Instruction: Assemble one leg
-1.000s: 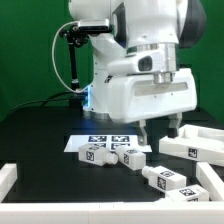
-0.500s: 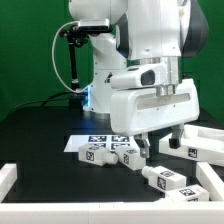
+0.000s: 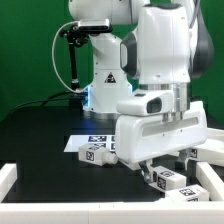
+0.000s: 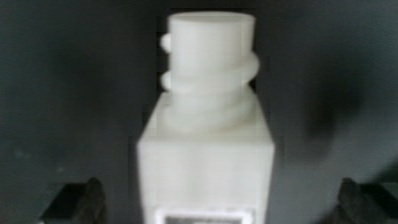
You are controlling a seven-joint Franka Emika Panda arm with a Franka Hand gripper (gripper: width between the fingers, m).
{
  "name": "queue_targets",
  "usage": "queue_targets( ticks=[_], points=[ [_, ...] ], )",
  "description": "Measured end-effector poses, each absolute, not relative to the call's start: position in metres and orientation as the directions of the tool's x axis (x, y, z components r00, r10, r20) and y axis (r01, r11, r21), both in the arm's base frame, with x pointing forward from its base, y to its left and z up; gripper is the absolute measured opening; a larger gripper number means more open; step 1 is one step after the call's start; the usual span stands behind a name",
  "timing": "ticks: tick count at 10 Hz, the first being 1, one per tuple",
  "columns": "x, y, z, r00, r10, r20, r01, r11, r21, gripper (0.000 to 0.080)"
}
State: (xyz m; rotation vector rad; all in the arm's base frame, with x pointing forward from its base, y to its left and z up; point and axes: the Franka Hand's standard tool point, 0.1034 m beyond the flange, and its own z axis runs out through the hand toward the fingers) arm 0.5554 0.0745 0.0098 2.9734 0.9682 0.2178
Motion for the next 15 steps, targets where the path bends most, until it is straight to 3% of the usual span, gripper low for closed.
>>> queue_targets(
  ticks=[2, 4, 5, 6, 8, 12, 15],
  points=[
    [0.555, 0.073, 0.008, 0.801, 0.585, 0.129, 0.584, -0.81, 0.049, 0.065],
    [0.555, 0.073, 0.008, 0.801, 0.585, 0.128, 0.584, -0.81, 0.049, 0.0376],
    [0.555, 0.073, 0.008, 0.801, 0.585, 0.129, 0.584, -0.81, 0.049, 0.0376],
    [0.555, 0.073, 0.008, 0.801, 0.585, 0.129, 0.584, -0.81, 0.049, 0.0278],
    [0.545, 0.063, 0.009, 0.757, 0.638, 0.142, 0.635, -0.769, 0.073, 0.0279],
    [0.495, -0.046, 0.022, 0.641, 0.764, 0.074, 0.758, -0.645, 0.093, 0.0279],
    [0.483, -0.118, 0.03, 0.637, 0.768, 0.058, 0.761, -0.639, 0.111, 0.0281]
  ],
)
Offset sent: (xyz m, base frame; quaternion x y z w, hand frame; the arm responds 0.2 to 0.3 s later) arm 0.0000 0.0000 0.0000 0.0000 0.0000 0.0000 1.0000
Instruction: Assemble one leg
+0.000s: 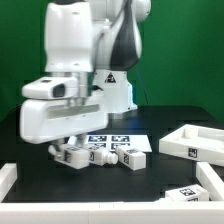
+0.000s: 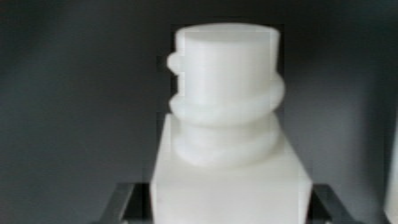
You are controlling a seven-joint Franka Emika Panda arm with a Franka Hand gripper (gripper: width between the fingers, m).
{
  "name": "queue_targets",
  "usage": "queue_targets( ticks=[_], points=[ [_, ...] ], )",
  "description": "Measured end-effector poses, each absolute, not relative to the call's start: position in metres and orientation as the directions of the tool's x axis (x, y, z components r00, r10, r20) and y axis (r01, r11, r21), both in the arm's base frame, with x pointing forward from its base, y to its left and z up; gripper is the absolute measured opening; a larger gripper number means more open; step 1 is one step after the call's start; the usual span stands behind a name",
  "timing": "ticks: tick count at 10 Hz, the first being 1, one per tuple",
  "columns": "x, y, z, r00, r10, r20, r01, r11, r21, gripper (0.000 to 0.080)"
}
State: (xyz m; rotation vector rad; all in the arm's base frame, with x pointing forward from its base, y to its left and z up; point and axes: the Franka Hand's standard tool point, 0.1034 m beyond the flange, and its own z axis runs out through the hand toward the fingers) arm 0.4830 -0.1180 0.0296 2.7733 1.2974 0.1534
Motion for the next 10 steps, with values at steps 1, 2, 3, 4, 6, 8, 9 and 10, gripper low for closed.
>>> queue_targets(
  ticks=[1, 2, 3, 4, 6, 8, 9, 10],
  points=[
    [0.476, -0.136, 0.028, 0.668, 0.742, 0.053, 0.736, -0.669, 0.101, 0.0281],
    [0.468, -0.144, 0.027, 0.705, 0.708, 0.049, 0.703, -0.706, 0.093, 0.0281],
    [0.455, -0.158, 0.022, 0.727, 0.685, 0.041, 0.681, -0.728, 0.081, 0.0281],
    [0.448, -0.167, 0.015, 0.741, 0.671, 0.036, 0.668, -0.741, 0.068, 0.0281],
    [0.447, -0.161, 0.009, 0.741, 0.671, 0.033, 0.669, -0.741, 0.057, 0.0281],
    [0.447, -0.162, 0.008, 0.741, 0.671, 0.033, 0.669, -0.741, 0.057, 0.0288],
    [0.446, -0.162, 0.008, 0.741, 0.671, 0.032, 0.669, -0.741, 0.056, 0.0482],
    [0.446, -0.162, 0.007, 0.741, 0.671, 0.032, 0.669, -0.741, 0.055, 0.0595]
  ],
)
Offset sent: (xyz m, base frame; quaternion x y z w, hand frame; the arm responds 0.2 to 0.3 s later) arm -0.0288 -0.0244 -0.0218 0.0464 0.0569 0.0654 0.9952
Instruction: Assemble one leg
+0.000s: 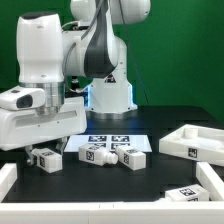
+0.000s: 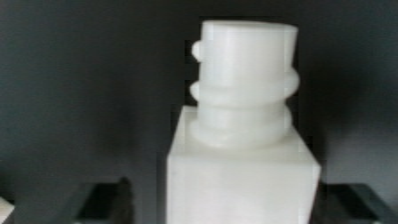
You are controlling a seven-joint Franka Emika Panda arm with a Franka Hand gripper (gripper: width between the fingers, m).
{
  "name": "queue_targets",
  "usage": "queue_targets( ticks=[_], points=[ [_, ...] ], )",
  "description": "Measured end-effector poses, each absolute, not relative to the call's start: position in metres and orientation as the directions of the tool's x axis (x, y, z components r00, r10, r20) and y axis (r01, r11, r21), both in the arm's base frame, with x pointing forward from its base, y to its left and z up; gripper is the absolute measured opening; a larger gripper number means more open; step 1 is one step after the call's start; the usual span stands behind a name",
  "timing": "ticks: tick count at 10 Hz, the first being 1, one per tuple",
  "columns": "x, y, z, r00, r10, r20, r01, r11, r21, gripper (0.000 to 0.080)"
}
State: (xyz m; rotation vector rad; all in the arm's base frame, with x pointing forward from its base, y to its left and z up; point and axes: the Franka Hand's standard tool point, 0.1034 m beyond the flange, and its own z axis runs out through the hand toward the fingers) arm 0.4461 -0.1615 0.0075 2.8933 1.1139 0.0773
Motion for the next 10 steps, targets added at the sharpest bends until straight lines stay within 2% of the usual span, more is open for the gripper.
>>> queue_targets(
  ticks=[1, 3, 4, 7, 10],
  points=[
    [0.449, -0.155, 0.01, 0.789, 0.613, 0.034, 0.612, -0.79, 0.044, 0.0632],
    [0.485, -0.11, 0.037, 0.833, 0.553, 0.018, 0.553, -0.833, 0.006, 0.0646],
    [0.507, -0.095, 0.044, 0.859, 0.511, 0.004, 0.511, -0.859, -0.01, 0.0646],
    [0.566, -0.022, 0.063, 0.938, 0.346, 0.017, 0.346, -0.938, -0.006, 0.0649],
    [0.565, -0.025, 0.061, 0.926, 0.377, 0.02, 0.378, -0.926, -0.007, 0.0649]
  ],
)
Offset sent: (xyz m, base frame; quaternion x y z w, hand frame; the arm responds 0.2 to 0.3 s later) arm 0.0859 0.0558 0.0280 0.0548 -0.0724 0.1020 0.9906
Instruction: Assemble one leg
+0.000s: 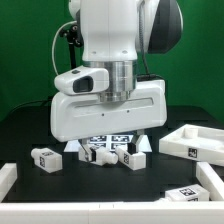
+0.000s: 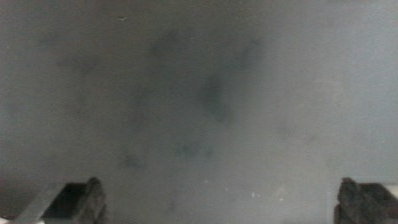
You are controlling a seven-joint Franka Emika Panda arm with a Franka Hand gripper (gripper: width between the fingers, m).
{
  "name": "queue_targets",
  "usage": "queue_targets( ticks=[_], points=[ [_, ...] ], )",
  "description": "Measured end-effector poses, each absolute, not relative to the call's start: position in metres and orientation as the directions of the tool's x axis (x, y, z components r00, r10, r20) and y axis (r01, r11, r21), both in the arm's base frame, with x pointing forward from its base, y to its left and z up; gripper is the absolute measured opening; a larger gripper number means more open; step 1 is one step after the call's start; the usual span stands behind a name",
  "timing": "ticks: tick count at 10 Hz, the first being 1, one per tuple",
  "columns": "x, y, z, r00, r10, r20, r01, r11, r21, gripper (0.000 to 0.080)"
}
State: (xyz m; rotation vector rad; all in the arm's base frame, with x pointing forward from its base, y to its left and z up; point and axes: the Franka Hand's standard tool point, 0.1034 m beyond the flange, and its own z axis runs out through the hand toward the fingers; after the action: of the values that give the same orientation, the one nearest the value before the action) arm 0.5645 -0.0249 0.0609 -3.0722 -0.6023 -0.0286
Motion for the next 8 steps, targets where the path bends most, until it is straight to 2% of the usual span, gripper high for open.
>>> queue_targets(
  ticks=[2, 3, 4, 5, 6, 7, 8],
  points=[
    [0.565, -0.023, 0.061, 0.926, 0.378, 0.021, 0.378, -0.926, -0.007, 0.0649],
    [0.573, -0.012, 0.066, 0.958, 0.285, 0.008, 0.285, -0.958, -0.018, 0.0649],
    [0.592, 0.004, 0.07, 0.975, 0.224, 0.015, 0.224, -0.974, -0.02, 0.0649],
    [0.614, 0.024, 0.074, 0.996, 0.081, 0.023, 0.081, -0.996, -0.027, 0.0649],
    [0.639, 0.046, 0.08, 0.997, -0.077, 0.03, -0.075, -0.996, -0.045, 0.0649],
    [0.661, 0.054, 0.082, 0.988, -0.146, 0.052, -0.141, -0.986, -0.085, 0.0649],
    [0.666, 0.053, 0.083, 0.983, -0.164, 0.081, -0.156, -0.983, -0.097, 0.0649]
  ],
)
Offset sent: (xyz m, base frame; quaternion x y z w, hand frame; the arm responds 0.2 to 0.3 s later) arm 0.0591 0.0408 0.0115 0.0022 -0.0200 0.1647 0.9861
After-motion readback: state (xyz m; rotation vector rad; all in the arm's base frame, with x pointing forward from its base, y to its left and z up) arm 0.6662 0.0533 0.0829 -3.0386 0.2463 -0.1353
